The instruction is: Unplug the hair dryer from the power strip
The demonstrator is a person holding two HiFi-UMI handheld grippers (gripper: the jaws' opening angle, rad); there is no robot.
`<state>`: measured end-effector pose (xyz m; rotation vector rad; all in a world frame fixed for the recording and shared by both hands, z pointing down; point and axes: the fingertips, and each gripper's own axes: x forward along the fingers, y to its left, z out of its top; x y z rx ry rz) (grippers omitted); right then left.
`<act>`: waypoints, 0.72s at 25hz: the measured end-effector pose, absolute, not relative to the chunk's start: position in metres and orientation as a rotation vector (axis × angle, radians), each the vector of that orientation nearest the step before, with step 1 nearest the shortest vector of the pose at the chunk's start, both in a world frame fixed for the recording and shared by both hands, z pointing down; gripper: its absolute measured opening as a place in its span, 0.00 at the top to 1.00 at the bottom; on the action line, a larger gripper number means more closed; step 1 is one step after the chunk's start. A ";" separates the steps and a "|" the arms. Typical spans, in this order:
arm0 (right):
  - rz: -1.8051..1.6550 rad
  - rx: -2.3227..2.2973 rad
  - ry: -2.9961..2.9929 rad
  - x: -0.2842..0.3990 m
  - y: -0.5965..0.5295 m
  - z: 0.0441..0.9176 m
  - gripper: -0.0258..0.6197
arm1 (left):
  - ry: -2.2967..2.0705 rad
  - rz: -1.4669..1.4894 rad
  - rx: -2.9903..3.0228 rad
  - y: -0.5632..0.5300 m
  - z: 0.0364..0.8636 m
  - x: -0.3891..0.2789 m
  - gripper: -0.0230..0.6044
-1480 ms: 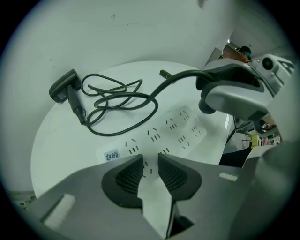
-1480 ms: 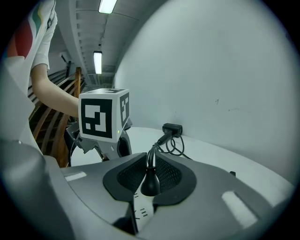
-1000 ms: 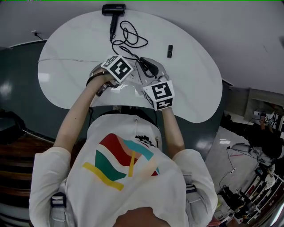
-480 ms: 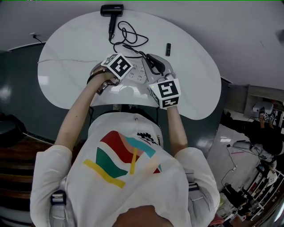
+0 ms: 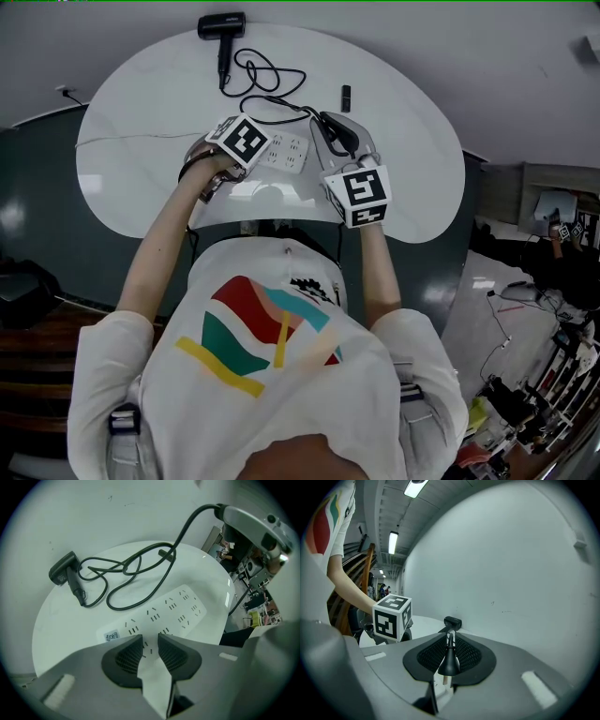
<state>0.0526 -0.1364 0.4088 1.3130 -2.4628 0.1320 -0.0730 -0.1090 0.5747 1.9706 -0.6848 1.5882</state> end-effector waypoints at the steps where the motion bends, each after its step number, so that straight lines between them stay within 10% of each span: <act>1: 0.134 1.318 -2.460 0.054 -0.136 0.410 0.85 | -0.684 1.589 1.970 -0.109 0.575 -0.073 0.80; 18: 0.240 1.447 -2.351 0.090 -0.132 0.443 0.85 | -0.662 1.563 1.991 -0.108 0.576 -0.067 0.80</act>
